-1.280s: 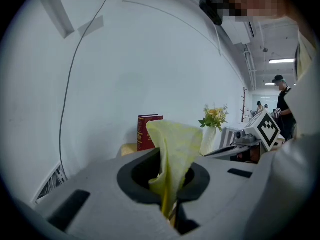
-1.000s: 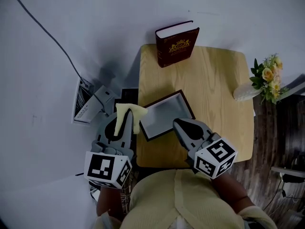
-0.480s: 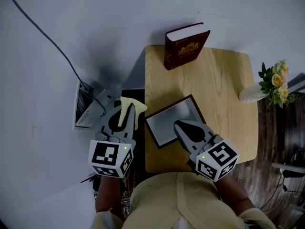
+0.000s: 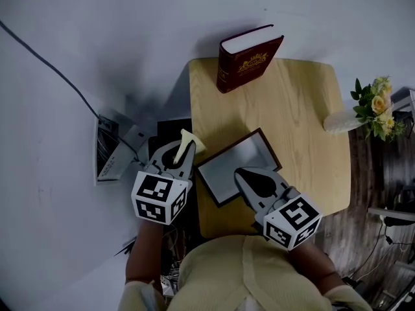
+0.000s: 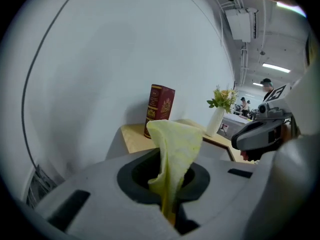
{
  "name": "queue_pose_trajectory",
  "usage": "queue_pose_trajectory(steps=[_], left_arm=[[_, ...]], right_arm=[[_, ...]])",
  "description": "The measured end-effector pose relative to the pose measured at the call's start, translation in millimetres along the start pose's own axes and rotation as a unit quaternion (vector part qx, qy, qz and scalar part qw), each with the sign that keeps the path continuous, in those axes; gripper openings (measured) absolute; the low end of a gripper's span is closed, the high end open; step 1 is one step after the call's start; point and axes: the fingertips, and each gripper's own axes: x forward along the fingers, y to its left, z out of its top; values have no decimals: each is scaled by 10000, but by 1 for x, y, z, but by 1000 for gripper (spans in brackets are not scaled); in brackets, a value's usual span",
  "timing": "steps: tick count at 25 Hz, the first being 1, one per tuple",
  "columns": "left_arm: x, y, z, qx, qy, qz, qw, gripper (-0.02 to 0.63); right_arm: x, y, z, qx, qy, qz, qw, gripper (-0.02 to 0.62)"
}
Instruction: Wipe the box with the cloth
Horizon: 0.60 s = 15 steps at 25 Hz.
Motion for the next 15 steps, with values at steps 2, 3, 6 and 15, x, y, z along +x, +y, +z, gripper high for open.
queue_pose_trajectory(steps=[2, 3, 6, 15], left_arm=[[8, -7, -3, -132, 138, -205, 9996, 23], [12, -11, -3, -172, 199, -276, 9993, 23], [21, -23, -4, -237, 393, -423, 9981, 23], [55, -50, -12, 72, 1040, -1030, 9892, 23]], right_arm=[[-3, -6, -3, 45, 21, 0, 10000, 31], [-5, -9, -3, 60, 26, 20, 10000, 31], [-12, -20, 0, 42, 42, 96, 9999, 31], [-25, -48, -1, 129, 123, 269, 9995, 31]])
